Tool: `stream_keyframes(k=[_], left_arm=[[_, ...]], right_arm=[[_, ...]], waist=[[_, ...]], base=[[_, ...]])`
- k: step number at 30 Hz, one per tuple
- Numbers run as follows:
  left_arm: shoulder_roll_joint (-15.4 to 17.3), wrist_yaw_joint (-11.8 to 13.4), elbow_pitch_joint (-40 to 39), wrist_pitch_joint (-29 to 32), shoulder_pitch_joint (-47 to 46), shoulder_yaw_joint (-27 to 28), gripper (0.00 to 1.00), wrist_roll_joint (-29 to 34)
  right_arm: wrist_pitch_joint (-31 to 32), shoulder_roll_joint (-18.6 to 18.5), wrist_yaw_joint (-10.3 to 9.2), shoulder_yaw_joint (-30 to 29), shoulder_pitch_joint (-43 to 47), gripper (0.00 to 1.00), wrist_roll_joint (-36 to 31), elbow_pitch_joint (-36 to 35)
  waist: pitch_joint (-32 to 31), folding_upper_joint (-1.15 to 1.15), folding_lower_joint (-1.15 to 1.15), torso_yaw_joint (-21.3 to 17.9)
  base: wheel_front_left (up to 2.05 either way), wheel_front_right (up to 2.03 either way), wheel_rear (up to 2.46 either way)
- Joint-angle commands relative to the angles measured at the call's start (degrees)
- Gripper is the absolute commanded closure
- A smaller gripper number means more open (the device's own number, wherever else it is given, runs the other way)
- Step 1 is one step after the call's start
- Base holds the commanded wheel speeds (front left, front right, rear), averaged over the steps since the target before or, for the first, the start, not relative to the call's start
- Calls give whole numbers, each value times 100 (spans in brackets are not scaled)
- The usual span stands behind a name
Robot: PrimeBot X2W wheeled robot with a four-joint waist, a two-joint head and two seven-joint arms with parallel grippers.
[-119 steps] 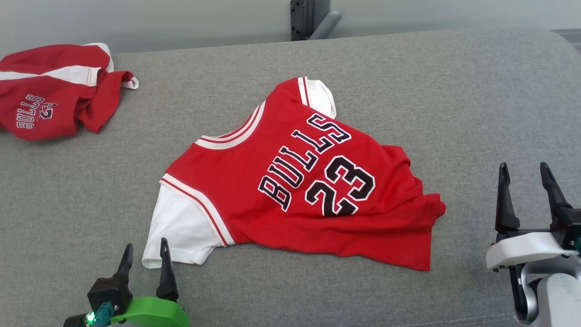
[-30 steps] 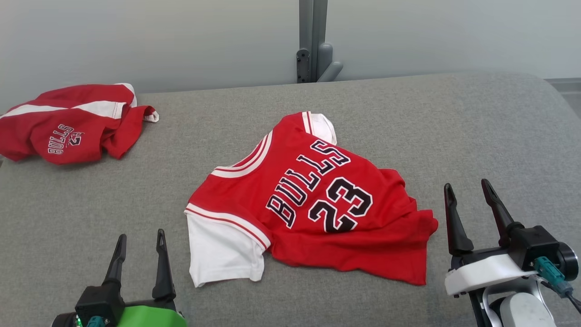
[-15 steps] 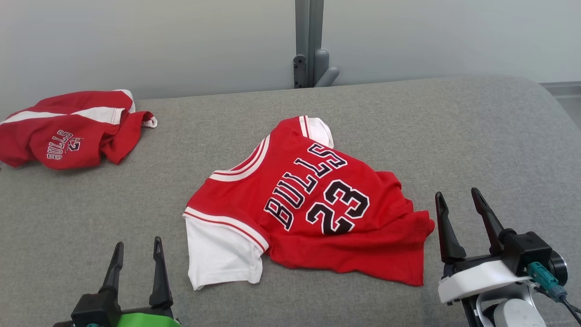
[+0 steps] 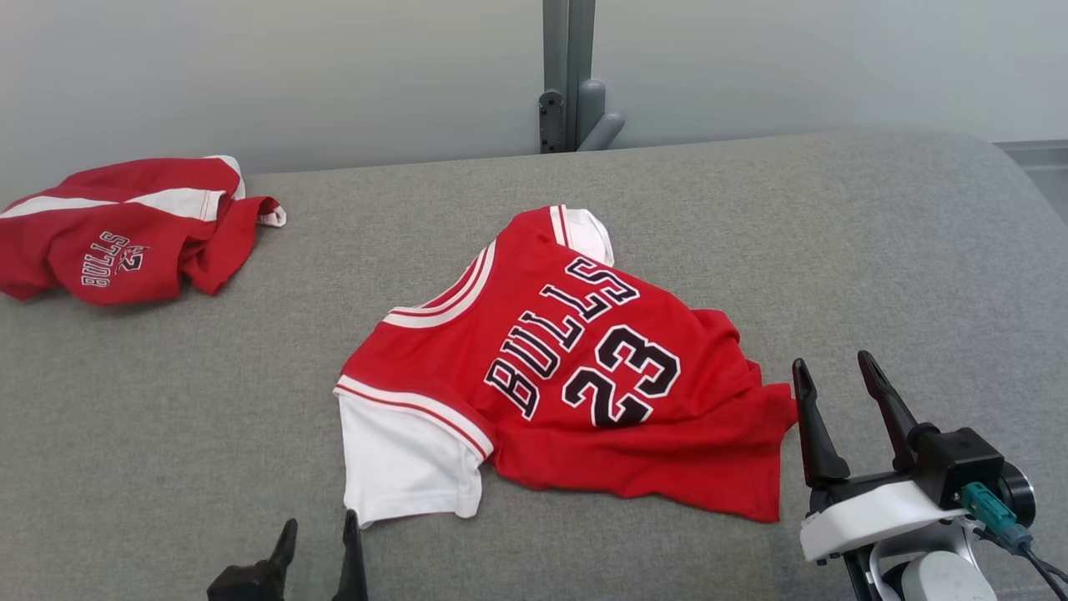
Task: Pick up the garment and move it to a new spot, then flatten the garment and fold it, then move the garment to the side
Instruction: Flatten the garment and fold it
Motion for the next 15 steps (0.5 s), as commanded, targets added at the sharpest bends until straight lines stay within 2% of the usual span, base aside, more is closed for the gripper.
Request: stream_keyframes(k=[1,8,13,14,15], left_arm=[[8,-26,231,76,-218,-96,0,-148],[12,47,1105,200,-766,-365,0,-836],[12,94,1577,213,-1089,-462,0,-1102],[12,91,1668,207,-1142,-476,2,-1140],[12,88,1749,220,-1190,-492,15,-1168]], right_arm=[[-13,-10,-10,0,-41,0,-38,25],[-13,-10,-10,-15,-124,0,-62,78],[-13,-9,-10,-28,-153,0,-111,126],[-13,-9,-10,-27,-150,0,-129,144],[-13,-9,-10,-24,-145,0,-131,159]], waist=[[44,38,0,-19],[200,38,0,-124],[322,38,0,-224],[343,38,0,-241],[367,38,0,-257]], base=[[0,0,0],[0,0,0],[0,0,0],[0,0,0],[0,0,0]])
